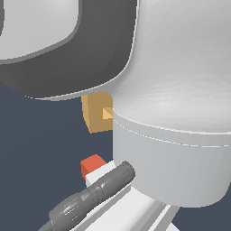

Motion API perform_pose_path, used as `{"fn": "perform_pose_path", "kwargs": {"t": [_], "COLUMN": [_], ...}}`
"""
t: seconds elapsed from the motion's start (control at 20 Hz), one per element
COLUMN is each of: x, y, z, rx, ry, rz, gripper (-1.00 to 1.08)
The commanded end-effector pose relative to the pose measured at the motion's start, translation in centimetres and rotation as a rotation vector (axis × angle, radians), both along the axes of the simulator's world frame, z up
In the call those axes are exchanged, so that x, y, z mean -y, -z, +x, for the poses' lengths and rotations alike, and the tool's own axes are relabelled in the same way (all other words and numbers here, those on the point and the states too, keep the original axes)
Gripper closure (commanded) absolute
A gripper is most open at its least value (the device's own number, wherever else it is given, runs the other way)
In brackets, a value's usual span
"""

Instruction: Insert the peg into the horizontal hole in a box.

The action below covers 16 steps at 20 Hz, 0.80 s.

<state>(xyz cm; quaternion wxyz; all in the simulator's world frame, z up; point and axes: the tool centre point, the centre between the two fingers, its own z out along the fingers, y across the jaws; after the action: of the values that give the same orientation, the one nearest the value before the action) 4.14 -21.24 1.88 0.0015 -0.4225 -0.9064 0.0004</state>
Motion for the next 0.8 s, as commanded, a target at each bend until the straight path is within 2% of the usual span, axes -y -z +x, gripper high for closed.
{"fn": "perform_pose_path", "kwargs": {"t": [0.0, 0.35, 0.75], "x": [-0.6, -3.8, -9.8], "y": [-0.3, -1.2, -2.9], "z": [0.0, -0.7, -1.3], "rx": [0.002, 0.002, 0.003], "ry": [0.009, 0.067, 0.175], "rz": [0.0, 0.0, 0.0], "gripper": [1.08, 1.08, 1.08]}}
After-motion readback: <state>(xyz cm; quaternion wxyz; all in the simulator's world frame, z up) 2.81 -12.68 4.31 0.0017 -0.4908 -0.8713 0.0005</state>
